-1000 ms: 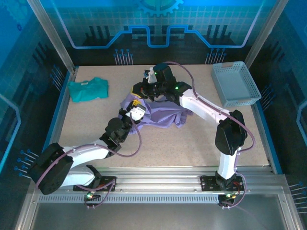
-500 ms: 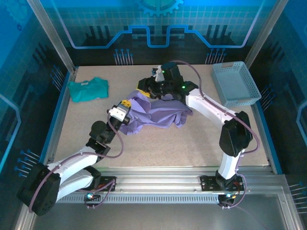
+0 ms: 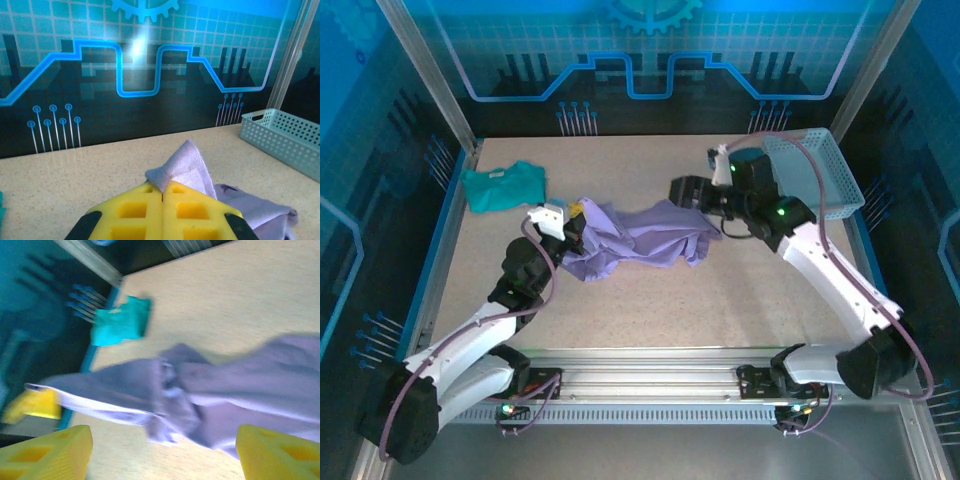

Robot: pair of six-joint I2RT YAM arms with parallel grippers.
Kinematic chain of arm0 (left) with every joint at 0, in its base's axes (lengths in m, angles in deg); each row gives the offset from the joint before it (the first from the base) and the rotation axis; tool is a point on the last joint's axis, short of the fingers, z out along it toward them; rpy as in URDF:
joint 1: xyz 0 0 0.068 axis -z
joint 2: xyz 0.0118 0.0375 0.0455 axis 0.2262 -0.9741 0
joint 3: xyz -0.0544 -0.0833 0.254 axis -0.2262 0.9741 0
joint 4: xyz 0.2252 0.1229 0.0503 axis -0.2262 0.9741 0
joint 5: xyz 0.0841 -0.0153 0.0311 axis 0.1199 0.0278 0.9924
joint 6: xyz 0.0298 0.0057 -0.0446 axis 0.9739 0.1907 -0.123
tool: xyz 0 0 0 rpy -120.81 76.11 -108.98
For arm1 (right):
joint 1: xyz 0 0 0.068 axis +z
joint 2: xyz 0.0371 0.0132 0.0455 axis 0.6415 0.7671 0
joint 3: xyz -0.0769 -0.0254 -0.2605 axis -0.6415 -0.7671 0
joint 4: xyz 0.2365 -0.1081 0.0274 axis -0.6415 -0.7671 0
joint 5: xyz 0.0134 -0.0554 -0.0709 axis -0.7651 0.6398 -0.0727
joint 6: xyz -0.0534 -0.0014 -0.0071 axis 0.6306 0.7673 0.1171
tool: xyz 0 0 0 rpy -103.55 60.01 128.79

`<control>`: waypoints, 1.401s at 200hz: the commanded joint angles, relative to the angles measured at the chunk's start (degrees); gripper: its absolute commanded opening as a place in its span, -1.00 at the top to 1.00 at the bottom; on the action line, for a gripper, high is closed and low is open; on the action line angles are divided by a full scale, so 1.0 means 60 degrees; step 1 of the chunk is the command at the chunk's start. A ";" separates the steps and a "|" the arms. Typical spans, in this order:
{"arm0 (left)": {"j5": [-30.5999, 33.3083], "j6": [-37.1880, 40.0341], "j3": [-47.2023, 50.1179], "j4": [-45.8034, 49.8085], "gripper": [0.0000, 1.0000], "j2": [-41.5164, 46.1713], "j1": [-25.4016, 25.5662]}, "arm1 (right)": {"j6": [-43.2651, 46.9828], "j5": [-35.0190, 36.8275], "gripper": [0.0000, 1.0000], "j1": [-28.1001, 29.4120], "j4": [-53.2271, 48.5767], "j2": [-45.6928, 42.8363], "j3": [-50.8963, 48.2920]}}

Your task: Fold the inside-out t-shirt

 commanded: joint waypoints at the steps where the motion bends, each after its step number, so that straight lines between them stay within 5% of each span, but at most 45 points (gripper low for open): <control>1: 0.0200 -0.1177 -0.0462 0.0972 1.00 0.0137 -0.0106 | 0.1353 0.1587 -0.57 -0.0444 -0.1306 -0.0541 -0.1139; 41: 0.0322 -0.1769 -0.0849 0.1919 1.00 0.0315 -0.0120 | 0.2158 0.2224 -0.59 -0.0694 -0.1753 -0.0736 -0.2125; 95: 0.0269 -0.2004 -0.1023 0.2253 1.00 0.0382 -0.0139 | 0.2081 0.1675 -0.53 -0.0218 -0.0386 0.1986 -0.1618; 147: 0.0198 -0.2051 -0.1129 0.2350 1.00 0.0405 -0.0155 | 0.1633 0.0802 -0.49 -0.1343 0.0576 0.4023 -0.0909; 184: 0.0196 -0.1985 -0.1172 0.2390 1.00 0.0376 -0.0164 | 0.1636 0.0606 -0.45 -0.2094 0.0700 0.4157 -0.1163; 280: 0.0192 -0.1875 -0.1232 0.2368 1.00 0.0126 -0.0164 | 0.1555 0.0045 0.14 -0.2856 0.0765 0.5168 -0.0972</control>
